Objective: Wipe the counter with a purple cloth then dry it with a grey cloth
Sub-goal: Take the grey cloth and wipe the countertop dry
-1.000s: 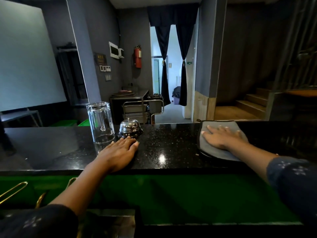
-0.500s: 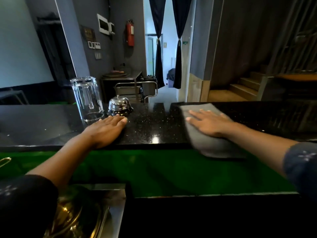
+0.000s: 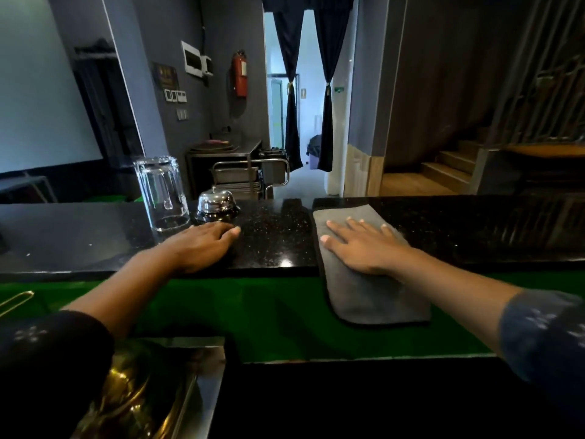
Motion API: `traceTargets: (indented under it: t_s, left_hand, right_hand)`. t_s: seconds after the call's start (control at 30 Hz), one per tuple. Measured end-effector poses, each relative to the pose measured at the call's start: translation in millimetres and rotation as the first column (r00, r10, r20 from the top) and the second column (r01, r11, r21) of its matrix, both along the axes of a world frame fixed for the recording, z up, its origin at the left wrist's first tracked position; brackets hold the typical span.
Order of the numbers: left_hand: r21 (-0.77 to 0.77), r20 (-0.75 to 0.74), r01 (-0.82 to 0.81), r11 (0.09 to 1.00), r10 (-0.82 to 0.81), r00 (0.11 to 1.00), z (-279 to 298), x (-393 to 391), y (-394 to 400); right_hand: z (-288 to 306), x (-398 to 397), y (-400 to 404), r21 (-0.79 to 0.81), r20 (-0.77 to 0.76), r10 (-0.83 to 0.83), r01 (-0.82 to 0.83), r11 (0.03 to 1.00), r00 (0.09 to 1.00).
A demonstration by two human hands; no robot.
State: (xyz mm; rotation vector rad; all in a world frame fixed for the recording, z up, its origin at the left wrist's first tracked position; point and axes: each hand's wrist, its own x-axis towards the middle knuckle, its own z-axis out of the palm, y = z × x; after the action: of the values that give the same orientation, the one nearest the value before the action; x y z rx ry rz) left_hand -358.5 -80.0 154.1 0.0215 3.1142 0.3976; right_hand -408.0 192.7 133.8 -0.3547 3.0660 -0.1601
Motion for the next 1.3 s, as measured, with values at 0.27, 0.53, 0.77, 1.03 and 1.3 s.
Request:
traceTargets:
  t_s: [0.27,0.53,0.77,1.03,1.3]
  left_hand:
    - [-0.013,-0.025,0.003,1.0,-0.003,1.0,-12.9,-64.7,67.8]
    - [-0.06,-0.002,-0.038,0.997,0.038,0.999,-26.2,-79.6,59.5]
    - [-0.066,-0.021,-0.057,0.996,0.055,0.998,-30.5,-84.2,61.8]
    - [-0.069,-0.002,-0.063,0.996,0.063,0.998,-25.9,-75.5,62.8]
    - [-0.077,-0.006,-0.057,0.995,0.056,0.998,-26.3,-78.8,64.0]
  right_hand:
    - [4.4,-58.1,-43.4,-0.025,0.002,-0.024,0.024,0.999,1.0]
    - [2.1,-156.3,-9.3,-0.027,-0.019,0.019,-0.02,0.999,1.0]
    - [5.6,-181.6,105.1,0.023,0.006,-0.341,0.34,0.94,0.94]
    - [1.1,-53.5,-27.5,-0.001,-0.013,0.244,-0.244,0.97,0.97]
    - [6.4,-52.4,133.0,0.023,0.016,-0.093,0.093,0.995,0.996]
